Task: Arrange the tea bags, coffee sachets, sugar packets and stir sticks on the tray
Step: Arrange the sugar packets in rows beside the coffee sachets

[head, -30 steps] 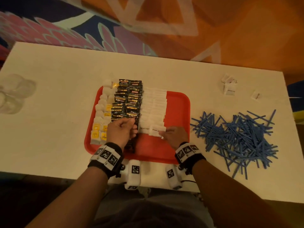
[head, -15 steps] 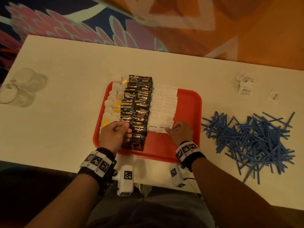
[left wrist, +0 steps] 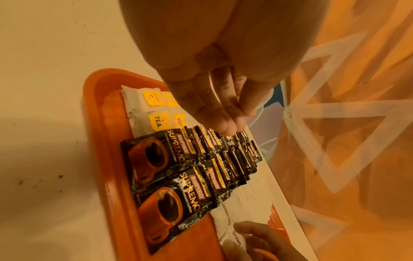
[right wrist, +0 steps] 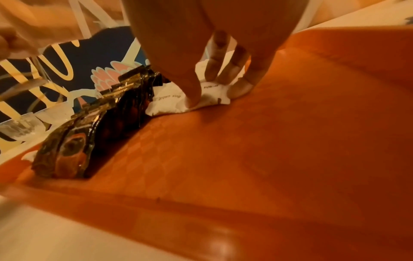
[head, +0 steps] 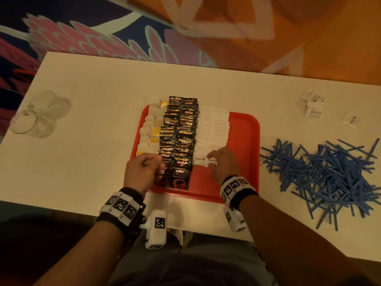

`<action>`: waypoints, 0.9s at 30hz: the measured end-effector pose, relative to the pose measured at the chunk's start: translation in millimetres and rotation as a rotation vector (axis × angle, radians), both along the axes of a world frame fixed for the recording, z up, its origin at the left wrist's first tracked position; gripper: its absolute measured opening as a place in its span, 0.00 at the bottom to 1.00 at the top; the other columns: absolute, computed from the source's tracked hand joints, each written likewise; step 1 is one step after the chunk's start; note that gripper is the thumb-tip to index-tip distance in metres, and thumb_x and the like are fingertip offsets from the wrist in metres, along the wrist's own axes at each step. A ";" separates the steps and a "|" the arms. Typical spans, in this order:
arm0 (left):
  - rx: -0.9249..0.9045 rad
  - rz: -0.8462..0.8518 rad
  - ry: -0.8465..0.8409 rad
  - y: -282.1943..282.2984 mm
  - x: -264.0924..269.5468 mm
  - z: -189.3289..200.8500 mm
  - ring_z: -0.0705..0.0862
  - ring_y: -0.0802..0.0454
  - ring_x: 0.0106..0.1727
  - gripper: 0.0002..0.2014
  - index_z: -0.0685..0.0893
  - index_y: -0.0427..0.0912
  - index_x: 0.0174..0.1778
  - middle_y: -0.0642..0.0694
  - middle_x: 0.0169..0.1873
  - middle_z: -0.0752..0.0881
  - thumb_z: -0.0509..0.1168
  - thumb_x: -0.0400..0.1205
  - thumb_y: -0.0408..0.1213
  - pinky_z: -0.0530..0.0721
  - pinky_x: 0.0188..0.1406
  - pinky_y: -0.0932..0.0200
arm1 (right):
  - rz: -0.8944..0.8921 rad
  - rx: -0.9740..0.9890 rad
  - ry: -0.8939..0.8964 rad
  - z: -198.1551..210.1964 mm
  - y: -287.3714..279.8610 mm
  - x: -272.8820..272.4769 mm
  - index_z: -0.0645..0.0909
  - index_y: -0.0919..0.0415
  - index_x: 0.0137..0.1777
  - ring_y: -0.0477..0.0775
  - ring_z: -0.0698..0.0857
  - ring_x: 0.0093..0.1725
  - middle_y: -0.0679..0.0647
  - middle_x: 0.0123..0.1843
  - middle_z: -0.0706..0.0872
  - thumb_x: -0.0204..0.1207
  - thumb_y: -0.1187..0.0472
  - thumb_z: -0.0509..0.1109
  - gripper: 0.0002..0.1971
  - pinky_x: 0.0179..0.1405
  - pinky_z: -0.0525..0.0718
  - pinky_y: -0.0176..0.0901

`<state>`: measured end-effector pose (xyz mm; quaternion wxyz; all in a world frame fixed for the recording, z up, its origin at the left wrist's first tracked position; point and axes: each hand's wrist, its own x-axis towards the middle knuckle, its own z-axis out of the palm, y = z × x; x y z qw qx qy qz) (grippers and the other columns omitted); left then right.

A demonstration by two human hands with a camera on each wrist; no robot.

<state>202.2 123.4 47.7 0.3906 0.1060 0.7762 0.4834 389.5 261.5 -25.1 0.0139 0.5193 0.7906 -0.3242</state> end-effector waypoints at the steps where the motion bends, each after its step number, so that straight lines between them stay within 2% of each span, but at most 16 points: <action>1: -0.003 -0.006 0.001 -0.5 -0.9 -0.4 0.86 0.51 0.33 0.03 0.87 0.40 0.46 0.47 0.30 0.90 0.69 0.84 0.32 0.88 0.40 0.48 | -0.015 -0.016 0.002 2.5 -0.9 0.8 0.83 0.48 0.61 0.52 0.72 0.66 0.49 0.61 0.76 0.78 0.60 0.73 0.13 0.64 0.76 0.45; 4: -0.010 -0.049 0.012 2.3 0.3 -0.8 0.87 0.51 0.34 0.03 0.88 0.41 0.46 0.48 0.31 0.90 0.69 0.84 0.33 0.87 0.39 0.50 | -0.085 -0.034 0.048 11.0 -6.6 6.9 0.83 0.46 0.61 0.52 0.73 0.67 0.48 0.62 0.76 0.76 0.57 0.74 0.14 0.66 0.76 0.47; 8: -0.027 -0.183 0.047 21.4 15.6 3.0 0.88 0.55 0.34 0.04 0.88 0.43 0.46 0.48 0.34 0.91 0.68 0.85 0.34 0.88 0.36 0.57 | -0.193 -0.013 0.102 21.9 -14.5 30.1 0.81 0.46 0.62 0.51 0.75 0.67 0.47 0.63 0.80 0.79 0.54 0.70 0.12 0.66 0.74 0.46; 12: -0.041 -0.394 0.105 61.9 50.3 2.5 0.88 0.50 0.34 0.06 0.88 0.44 0.44 0.43 0.35 0.91 0.67 0.86 0.33 0.87 0.34 0.56 | -0.363 -0.021 0.134 30.5 -12.4 71.4 0.79 0.47 0.64 0.51 0.81 0.60 0.46 0.61 0.83 0.82 0.53 0.65 0.12 0.63 0.80 0.49; 14: -0.050 -0.535 0.138 88.3 73.4 1.1 0.89 0.49 0.34 0.09 0.88 0.48 0.42 0.44 0.37 0.91 0.66 0.86 0.34 0.85 0.31 0.57 | -0.427 -0.037 0.136 30.7 -7.2 98.5 0.78 0.44 0.61 0.50 0.83 0.55 0.44 0.57 0.84 0.81 0.52 0.64 0.10 0.60 0.83 0.52; 15: -0.045 -0.603 0.159 103.6 86.7 -0.3 0.89 0.49 0.36 0.09 0.88 0.51 0.42 0.46 0.38 0.91 0.67 0.85 0.35 0.85 0.32 0.56 | -0.460 -0.046 0.153 31.4 -3.1 113.2 0.78 0.42 0.58 0.49 0.84 0.52 0.42 0.53 0.84 0.80 0.52 0.65 0.09 0.57 0.85 0.53; 17: -0.048 -0.780 0.311 137.4 115.8 -0.9 0.88 0.50 0.42 0.05 0.89 0.51 0.45 0.52 0.42 0.90 0.68 0.84 0.40 0.84 0.43 0.56 | -0.500 -0.036 0.143 31.9 6.7 143.7 0.77 0.41 0.58 0.48 0.85 0.49 0.39 0.49 0.83 0.79 0.53 0.66 0.09 0.54 0.85 0.50; 19: -0.057 -0.932 0.479 174.5 146.8 -0.4 0.86 0.50 0.48 0.02 0.87 0.49 0.48 0.51 0.45 0.88 0.68 0.84 0.41 0.80 0.52 0.59 | -0.504 -0.020 0.094 33.7 18.7 173.7 0.78 0.47 0.64 0.50 0.85 0.52 0.43 0.54 0.85 0.83 0.54 0.63 0.12 0.56 0.83 0.45; 20: -0.053 -0.996 0.504 194.5 162.6 -1.6 0.86 0.48 0.51 0.02 0.85 0.48 0.50 0.48 0.47 0.87 0.68 0.84 0.40 0.79 0.54 0.58 | -0.521 -0.021 0.093 33.1 24.5 189.1 0.78 0.49 0.66 0.50 0.85 0.49 0.46 0.54 0.86 0.84 0.54 0.60 0.13 0.54 0.84 0.45; 23: -0.094 -1.192 0.610 256.2 209.1 -7.5 0.84 0.41 0.58 0.13 0.83 0.45 0.63 0.40 0.59 0.82 0.69 0.84 0.42 0.78 0.58 0.54 | -0.594 -0.046 0.114 30.5 40.7 232.0 0.79 0.50 0.65 0.47 0.81 0.38 0.47 0.44 0.86 0.85 0.55 0.60 0.12 0.44 0.84 0.43; 25: -0.118 -1.275 0.701 296.7 236.8 -11.1 0.80 0.36 0.64 0.20 0.79 0.45 0.70 0.37 0.66 0.77 0.70 0.83 0.44 0.76 0.63 0.49 | -0.605 -0.063 0.121 27.9 50.4 255.3 0.79 0.50 0.63 0.44 0.79 0.37 0.43 0.40 0.81 0.84 0.55 0.63 0.10 0.39 0.80 0.40; 27: -0.149 -1.332 0.778 336.3 261.2 -14.9 0.75 0.33 0.70 0.25 0.74 0.47 0.75 0.36 0.72 0.71 0.70 0.83 0.47 0.75 0.69 0.45 | -0.587 -0.048 0.126 27.0 60.7 273.9 0.79 0.51 0.62 0.43 0.76 0.37 0.41 0.40 0.77 0.84 0.56 0.63 0.09 0.39 0.78 0.40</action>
